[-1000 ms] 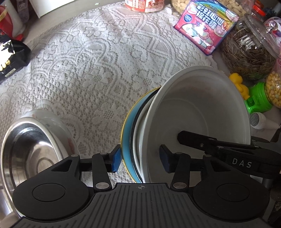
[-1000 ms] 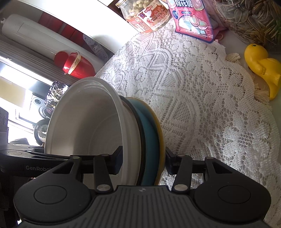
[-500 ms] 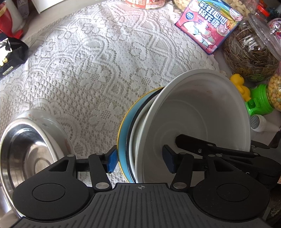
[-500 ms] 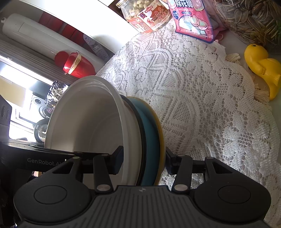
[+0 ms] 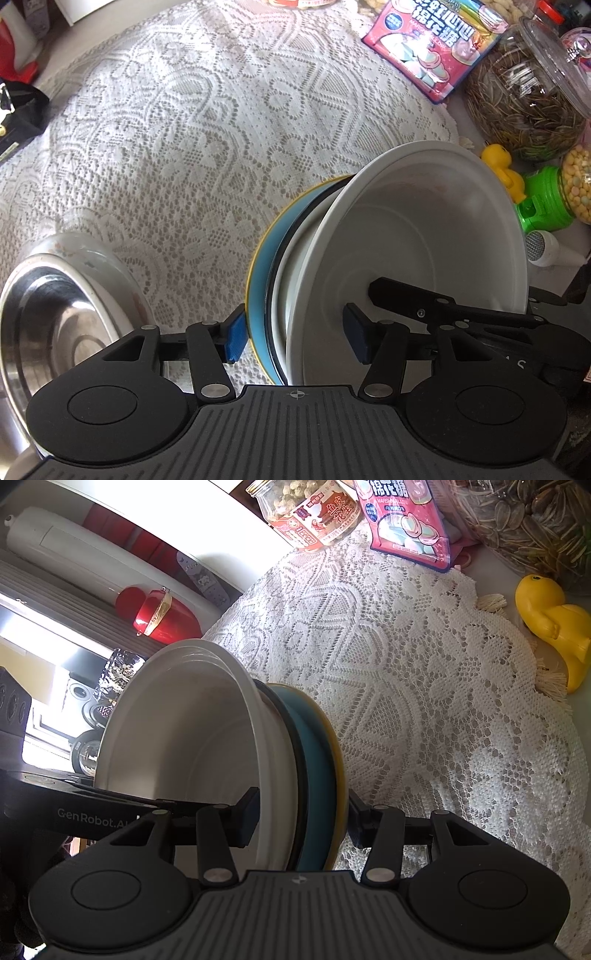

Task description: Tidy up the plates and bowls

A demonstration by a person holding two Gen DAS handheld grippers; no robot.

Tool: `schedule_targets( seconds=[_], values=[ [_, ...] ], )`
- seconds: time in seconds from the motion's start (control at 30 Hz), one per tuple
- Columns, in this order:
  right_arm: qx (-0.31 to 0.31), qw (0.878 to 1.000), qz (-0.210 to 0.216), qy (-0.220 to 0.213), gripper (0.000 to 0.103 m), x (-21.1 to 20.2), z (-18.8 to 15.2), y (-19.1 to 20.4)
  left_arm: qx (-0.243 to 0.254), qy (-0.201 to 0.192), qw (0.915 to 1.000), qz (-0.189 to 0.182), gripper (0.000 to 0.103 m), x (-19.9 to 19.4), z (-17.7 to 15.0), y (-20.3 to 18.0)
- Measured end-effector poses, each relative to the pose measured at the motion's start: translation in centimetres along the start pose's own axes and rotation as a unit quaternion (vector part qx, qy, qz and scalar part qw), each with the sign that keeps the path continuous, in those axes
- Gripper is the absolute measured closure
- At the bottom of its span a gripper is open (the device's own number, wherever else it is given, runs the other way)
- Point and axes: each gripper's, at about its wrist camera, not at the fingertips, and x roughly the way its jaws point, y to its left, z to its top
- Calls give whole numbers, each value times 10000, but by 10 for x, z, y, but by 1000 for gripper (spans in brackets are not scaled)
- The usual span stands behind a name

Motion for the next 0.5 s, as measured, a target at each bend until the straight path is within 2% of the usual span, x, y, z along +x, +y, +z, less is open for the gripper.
schedule_targets(
  seconds=[0.37,0.5],
  values=[
    [-37,10000,-12,0,55,0,0,1,85,293,9995,-47,44,4,7,1],
    [-29,10000,-3,5,55,0,0,1,18,239,9997,-106,49,1,5,4]
  ],
)
